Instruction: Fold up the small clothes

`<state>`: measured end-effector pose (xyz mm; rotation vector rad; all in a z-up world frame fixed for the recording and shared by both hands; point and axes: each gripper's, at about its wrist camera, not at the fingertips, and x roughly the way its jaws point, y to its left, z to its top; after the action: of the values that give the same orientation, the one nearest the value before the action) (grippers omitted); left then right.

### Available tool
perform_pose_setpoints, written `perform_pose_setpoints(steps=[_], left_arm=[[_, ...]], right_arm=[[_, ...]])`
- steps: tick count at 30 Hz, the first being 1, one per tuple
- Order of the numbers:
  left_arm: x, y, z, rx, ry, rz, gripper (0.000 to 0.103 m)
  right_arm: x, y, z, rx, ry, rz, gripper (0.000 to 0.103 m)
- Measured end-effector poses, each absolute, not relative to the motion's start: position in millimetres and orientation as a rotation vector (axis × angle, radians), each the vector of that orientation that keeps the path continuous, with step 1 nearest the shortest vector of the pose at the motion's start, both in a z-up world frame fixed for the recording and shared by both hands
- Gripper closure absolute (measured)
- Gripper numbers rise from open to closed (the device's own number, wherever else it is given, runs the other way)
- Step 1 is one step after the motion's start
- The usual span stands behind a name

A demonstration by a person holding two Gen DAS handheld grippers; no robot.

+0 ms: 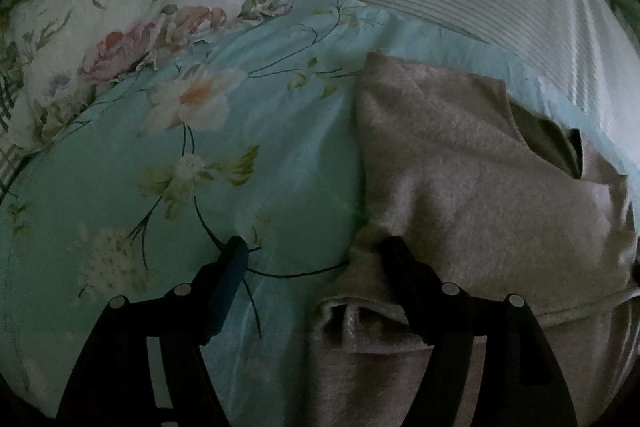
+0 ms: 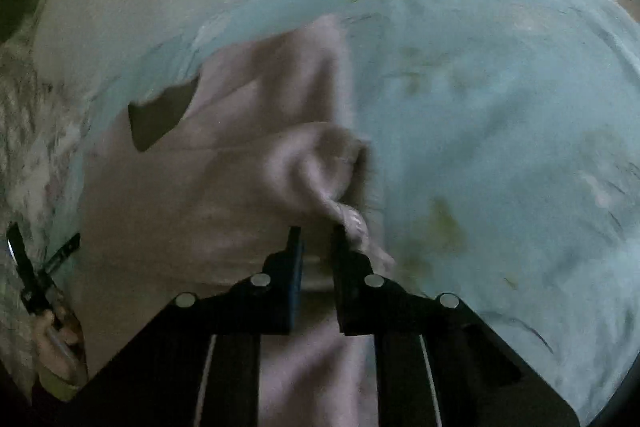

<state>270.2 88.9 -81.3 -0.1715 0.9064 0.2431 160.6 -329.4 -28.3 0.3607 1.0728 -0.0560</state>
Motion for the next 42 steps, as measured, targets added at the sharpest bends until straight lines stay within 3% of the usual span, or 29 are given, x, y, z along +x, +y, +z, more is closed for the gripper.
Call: perform_pose_setpoints(steps=[2, 6, 14, 17, 31, 39, 40, 41, 42], left_arm=[[267.4, 86.0, -77.8, -0.152, 0.907, 0.238, 0.031], [245.0, 77.7, -63.0, -0.090, 0.902, 0.205, 0.032], [137.2, 84.1, -39.0, -0.132, 0.921, 0.048, 0.031], [92.7, 89.7, -42.1, -0.171, 0.954, 0.005, 0.029], [-20.7, 76.7, -82.2, -0.316, 1.072, -0.213, 0.022], [-32.7, 65.6, -99.7, -0.294, 1.122, -0.300, 0.024], [-34.3, 66.9, -99.9, -0.295, 1.122, -0.303, 0.024], [-34.8, 68.1, -99.7, -0.296, 1.122, -0.306, 0.027], [-34.6, 68.9, -99.5, -0.292, 1.121, -0.304, 0.032]], right_arm=[[139.1, -328.6, -14.2, 0.307, 1.061, -0.117, 0.055], [98.6, -322.1, 13.8, 0.352, 0.997, -0.019, 0.053], [14.7, -300.1, 30.2, 0.396, 0.975, 0.132, 0.040], [-13.2, -297.9, 25.9, 0.436, 0.966, 0.170, 0.031], [-106.9, -288.3, 7.8, 0.461, 1.000, 0.345, 0.019], [-89.3, -226.7, -13.7, 0.124, 1.083, 0.255, 0.019], [-87.2, -221.7, -17.0, 0.081, 1.095, 0.240, 0.024], [-85.5, -218.4, -20.2, 0.057, 1.110, 0.240, 0.046], [-85.5, -218.8, -22.9, 0.069, 1.124, 0.253, 0.060]])
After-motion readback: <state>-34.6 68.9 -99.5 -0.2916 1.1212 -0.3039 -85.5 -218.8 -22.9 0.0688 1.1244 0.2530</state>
